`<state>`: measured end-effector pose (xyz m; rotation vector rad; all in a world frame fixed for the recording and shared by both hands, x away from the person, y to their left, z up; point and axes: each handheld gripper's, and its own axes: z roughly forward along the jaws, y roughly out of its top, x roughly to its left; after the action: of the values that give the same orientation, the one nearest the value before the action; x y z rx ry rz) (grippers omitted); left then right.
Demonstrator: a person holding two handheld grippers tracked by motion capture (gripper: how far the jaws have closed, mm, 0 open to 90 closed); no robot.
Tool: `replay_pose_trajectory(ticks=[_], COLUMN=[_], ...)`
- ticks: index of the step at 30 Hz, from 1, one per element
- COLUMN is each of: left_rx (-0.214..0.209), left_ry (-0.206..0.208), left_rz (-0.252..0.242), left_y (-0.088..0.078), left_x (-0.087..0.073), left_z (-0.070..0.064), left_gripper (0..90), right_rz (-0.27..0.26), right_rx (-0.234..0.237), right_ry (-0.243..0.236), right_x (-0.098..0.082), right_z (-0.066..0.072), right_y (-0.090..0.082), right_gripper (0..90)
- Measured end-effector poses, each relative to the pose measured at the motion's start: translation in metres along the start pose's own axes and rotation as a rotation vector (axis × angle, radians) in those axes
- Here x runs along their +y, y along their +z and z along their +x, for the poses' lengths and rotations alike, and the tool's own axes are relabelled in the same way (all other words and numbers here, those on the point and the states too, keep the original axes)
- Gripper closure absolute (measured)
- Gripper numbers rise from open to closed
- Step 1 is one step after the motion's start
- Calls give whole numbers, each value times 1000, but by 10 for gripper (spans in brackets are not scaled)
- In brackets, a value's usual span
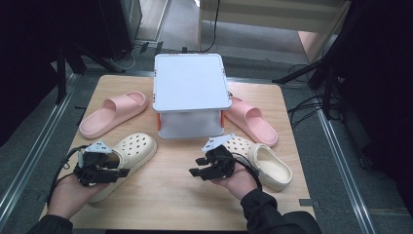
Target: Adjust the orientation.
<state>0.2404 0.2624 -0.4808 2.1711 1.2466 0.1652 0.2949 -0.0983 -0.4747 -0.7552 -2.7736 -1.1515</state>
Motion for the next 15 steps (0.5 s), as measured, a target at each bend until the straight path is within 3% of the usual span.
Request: replay_pose_trajectory(ticks=[7, 9, 11, 15], left_rx=[-24, 7, 27, 18], left_ry=[20, 39, 29, -5], left_rz=[13, 0, -8, -54], left_y=[11, 8, 3, -9], left_x=[5, 7, 9, 14], left_z=[4, 2, 3, 4], left_gripper=[742, 763, 772, 773], right_rz=[19, 20, 16, 10], right_rx=[2, 2, 4, 2], right_ry=[3, 3, 4, 12], right_x=[-1, -2, -2, -3], right_z=[1, 2, 2, 1], right_y=[2, 2, 1, 0], right_gripper=[536, 537, 542, 544])
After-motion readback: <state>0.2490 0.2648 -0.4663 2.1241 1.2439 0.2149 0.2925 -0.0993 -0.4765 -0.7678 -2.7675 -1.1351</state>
